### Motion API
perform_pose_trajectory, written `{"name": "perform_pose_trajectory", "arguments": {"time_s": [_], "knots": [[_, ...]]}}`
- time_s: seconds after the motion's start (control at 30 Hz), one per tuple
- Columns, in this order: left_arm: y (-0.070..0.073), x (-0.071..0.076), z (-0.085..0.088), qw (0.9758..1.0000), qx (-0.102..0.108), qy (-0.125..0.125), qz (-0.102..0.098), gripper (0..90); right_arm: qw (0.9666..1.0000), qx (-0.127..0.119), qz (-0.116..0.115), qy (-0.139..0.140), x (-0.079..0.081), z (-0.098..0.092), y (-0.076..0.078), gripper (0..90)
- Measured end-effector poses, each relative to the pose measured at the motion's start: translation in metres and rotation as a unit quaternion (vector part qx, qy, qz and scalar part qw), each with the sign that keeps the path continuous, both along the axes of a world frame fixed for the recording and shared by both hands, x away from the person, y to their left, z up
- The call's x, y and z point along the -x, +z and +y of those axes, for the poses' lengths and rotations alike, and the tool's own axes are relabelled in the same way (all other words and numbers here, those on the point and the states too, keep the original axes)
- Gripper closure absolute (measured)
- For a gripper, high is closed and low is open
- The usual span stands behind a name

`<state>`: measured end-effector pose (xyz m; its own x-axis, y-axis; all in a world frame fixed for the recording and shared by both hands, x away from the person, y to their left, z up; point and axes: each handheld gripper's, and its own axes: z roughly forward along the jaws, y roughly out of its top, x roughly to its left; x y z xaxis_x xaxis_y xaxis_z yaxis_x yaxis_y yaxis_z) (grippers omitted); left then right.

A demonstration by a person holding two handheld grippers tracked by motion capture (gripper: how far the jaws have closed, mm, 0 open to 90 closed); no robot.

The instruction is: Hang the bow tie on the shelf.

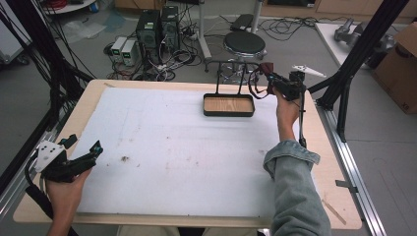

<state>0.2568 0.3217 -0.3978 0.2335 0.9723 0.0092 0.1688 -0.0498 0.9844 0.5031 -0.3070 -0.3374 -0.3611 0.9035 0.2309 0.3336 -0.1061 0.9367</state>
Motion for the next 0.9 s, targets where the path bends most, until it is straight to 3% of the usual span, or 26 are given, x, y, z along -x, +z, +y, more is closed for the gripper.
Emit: {"name": "perform_pose_trajectory", "arguments": {"time_s": [0.13, 0.4, 0.9], "knots": [[-0.0001, 0.0, 0.0, 1.0, -0.001, -0.001, 0.001, 18.7, 0.9999, -0.006, 0.009, 0.0, -0.002, 0.001, -0.0035, 75.1], [-0.0002, 0.0, -0.0002, 1.0, -0.001, 0.0, 0.0, 18.8, 0.9998, 0.011, 0.019, 0.003, -0.0034, 0.0029, -0.0059, 73.8], [-0.0001, -0.0003, -0.0015, 1.0, -0.002, -0.002, 0.0, 18.7, 0.9995, 0.028, 0.016, -0.003, 0.0018, -0.0015, 0.0003, 70.4]]}}
